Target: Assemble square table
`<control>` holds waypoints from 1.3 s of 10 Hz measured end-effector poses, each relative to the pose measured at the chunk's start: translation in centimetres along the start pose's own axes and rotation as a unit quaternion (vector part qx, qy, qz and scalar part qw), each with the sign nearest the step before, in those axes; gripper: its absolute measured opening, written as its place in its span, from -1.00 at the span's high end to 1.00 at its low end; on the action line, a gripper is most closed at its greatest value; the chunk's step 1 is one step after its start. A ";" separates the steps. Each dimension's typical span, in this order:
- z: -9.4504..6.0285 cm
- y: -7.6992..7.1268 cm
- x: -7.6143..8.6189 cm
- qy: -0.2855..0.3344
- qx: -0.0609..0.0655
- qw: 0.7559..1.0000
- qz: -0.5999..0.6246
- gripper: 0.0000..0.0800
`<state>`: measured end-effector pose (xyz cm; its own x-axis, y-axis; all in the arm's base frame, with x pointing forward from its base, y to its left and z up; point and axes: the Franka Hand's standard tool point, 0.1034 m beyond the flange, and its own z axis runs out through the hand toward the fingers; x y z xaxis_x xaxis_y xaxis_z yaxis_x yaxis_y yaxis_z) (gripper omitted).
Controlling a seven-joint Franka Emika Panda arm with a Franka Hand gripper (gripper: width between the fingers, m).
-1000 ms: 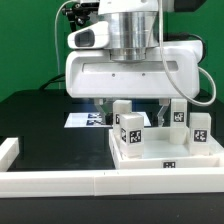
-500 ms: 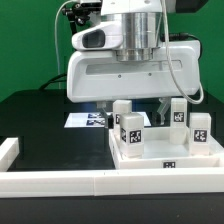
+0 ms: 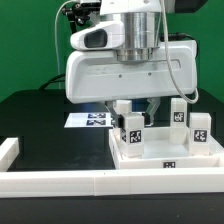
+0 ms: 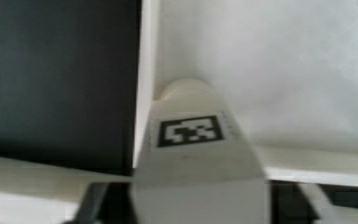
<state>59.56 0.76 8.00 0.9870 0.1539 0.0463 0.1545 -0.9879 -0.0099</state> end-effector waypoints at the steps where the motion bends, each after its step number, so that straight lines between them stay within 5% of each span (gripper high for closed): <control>1: 0.0 0.0 0.0 0.000 0.000 1.000 0.000 0.28; 6: 0.1 0.1 0.0 0.000 0.001 0.975 0.222 0.27; 13: 0.2 0.3 -0.1 -0.002 0.003 0.848 0.531 0.27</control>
Offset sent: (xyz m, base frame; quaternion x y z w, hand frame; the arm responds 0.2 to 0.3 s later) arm -0.0024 -0.0079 -0.0053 -0.0025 -0.0020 0.2645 0.9644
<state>59.49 0.41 7.79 0.5705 -0.8213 0.0052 -0.8202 -0.5700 -0.0486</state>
